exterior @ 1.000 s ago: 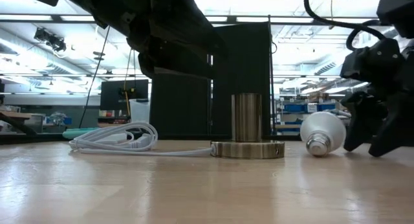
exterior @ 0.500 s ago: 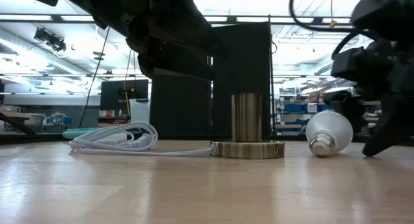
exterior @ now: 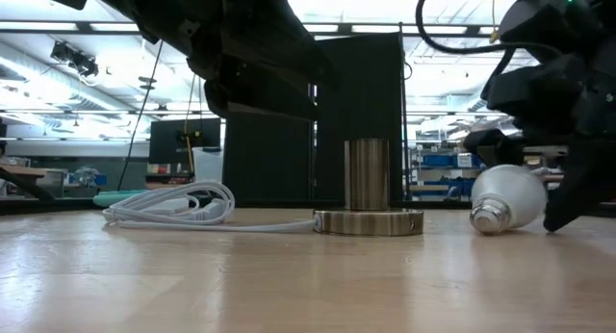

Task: Screw lightbulb
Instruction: Insert the lightbulb into the lamp

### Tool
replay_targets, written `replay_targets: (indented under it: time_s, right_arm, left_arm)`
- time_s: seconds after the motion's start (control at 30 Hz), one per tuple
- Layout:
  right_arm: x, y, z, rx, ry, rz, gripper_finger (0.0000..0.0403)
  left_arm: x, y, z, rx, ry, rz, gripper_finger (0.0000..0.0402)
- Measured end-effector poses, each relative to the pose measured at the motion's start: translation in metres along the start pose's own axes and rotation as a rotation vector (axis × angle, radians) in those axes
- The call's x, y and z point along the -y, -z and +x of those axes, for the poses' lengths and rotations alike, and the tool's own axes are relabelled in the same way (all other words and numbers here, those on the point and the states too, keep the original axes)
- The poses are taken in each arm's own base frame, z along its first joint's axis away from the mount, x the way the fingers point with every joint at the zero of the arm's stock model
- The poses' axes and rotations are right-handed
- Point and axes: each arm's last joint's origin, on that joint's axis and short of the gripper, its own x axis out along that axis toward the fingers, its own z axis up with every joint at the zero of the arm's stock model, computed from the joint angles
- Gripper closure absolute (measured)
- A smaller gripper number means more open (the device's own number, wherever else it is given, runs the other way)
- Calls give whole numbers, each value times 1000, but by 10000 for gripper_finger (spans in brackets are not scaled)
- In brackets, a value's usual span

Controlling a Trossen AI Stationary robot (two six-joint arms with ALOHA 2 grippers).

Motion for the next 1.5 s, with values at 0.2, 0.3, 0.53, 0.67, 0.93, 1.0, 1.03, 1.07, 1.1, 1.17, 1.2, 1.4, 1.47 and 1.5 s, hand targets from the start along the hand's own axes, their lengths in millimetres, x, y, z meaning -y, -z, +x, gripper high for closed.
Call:
replay_targets:
  time_s: [0.2, 0.3, 0.53, 0.67, 0.93, 1.0, 1.03, 1.07, 1.1, 1.17, 1.2, 1.4, 1.47, 1.5]
  right_arm:
    - [-10, -6, -1, 58, -30, -16, 80]
    - [-14, -8, -2, 76, -17, -3, 67]
    - [-22, -13, -3, 138, 22, 29, 35]
    - [-26, -17, -5, 184, 11, 15, 20]
    - [-23, -18, 14, 177, 22, -32, 18]
    - [-23, -17, 17, 170, 19, -27, 23]
    - [-23, -16, 18, 164, 18, -21, 26]
    - [-23, -16, 19, 161, 15, -17, 29]
    - [-24, -16, 20, 166, 13, -15, 32]
    - [-25, -17, 23, 177, 10, -20, 40]
    - [-26, -17, 25, 183, 7, -21, 45]
    - [-28, -19, 39, 229, -11, -40, 71]
    - [-28, -18, 40, 230, -14, -39, 78]
    - [-28, -18, 41, 231, -17, -38, 82]
  left_arm:
    - [0, 0, 0, -5, 10, -9, 107]
    - [0, 0, 0, -4, 11, -24, 107]
    - [0, 0, 0, -4, 12, -29, 108]
    - [1, 0, 0, -9, 22, -29, 108]
    - [1, 0, 0, -14, 25, -28, 108]
    - [1, 0, 0, -15, 25, -28, 108]
    - [1, 1, 0, -16, 27, -27, 108]
    - [1, 1, 0, -20, 31, -27, 108]
    - [1, 1, 0, -25, 36, -25, 108]
    - [1, 2, 0, -35, 35, -21, 108]
    - [0, 2, 0, -39, 33, -18, 108]
    - [0, 2, 0, -40, 34, -18, 108]
    - [0, 3, 0, -41, 36, -20, 108]
    - [1, 2, 0, -42, 39, -21, 108]
